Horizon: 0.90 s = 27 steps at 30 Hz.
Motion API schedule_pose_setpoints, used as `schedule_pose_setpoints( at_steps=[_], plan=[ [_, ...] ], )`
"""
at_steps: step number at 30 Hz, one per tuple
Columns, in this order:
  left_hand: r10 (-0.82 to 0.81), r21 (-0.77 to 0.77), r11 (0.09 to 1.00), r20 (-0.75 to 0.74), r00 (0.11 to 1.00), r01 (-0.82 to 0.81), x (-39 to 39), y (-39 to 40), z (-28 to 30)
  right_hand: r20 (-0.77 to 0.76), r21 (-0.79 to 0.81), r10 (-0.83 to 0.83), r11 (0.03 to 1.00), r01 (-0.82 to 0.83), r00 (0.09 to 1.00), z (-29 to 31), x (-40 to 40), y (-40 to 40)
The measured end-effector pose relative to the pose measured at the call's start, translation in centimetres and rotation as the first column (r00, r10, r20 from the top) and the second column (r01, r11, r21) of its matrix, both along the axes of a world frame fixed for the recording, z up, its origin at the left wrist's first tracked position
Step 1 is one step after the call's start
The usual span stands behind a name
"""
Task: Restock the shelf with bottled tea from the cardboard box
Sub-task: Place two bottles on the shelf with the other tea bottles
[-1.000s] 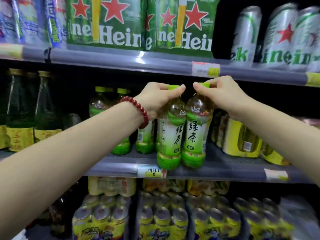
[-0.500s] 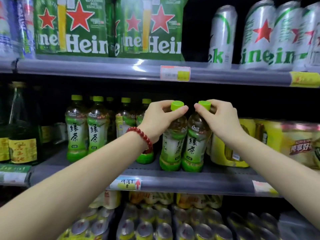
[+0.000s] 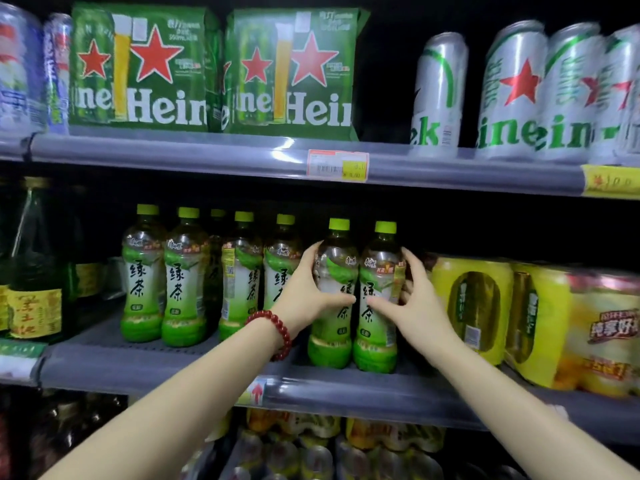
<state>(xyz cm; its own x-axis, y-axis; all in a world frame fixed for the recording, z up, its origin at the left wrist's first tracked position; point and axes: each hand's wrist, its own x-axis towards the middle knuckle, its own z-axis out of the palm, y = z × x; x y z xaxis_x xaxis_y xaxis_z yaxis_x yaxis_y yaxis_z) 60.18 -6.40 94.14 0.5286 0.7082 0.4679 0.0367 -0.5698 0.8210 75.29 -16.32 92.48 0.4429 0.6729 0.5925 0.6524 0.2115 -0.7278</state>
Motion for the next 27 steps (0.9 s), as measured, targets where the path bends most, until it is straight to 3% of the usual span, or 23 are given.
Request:
schedule_pose_setpoints(
  at_steps=[3, 5, 10, 16, 27],
  plan=[
    [0.038, -0.046, 0.998, -0.214, 0.976, -0.049, -0.2, 0.0, -2.1, 0.027, -0.142, -0.038, 0.989, 0.041, 0.999, -2.6, 0.2, -0.1],
    [0.069, -0.017, 0.997, -0.278, 0.958, -0.077, -0.3, 0.0, -3.4, 0.020, -0.183, -0.047, 0.982, 0.050, 0.999, -3.7, 0.3, -0.1],
    [0.161, 0.039, 0.987, -0.280, 0.946, -0.156, 0.5, 1.1, -3.8, 0.062, -0.190, -0.107, 0.975, 0.117, 0.992, -3.2, 0.9, 0.9],
    [0.267, 0.012, 0.963, -0.157, 0.951, -0.268, 2.6, 1.4, -4.6, 0.081, -0.165, -0.213, 0.961, 0.224, 0.974, -3.4, 0.9, 2.7],
    [0.274, -0.034, 0.958, -0.192, 0.942, -0.285, 3.3, 2.5, -4.0, 0.067, -0.165, -0.222, 0.959, 0.230, 0.973, -3.2, 0.7, 3.7]
  ],
)
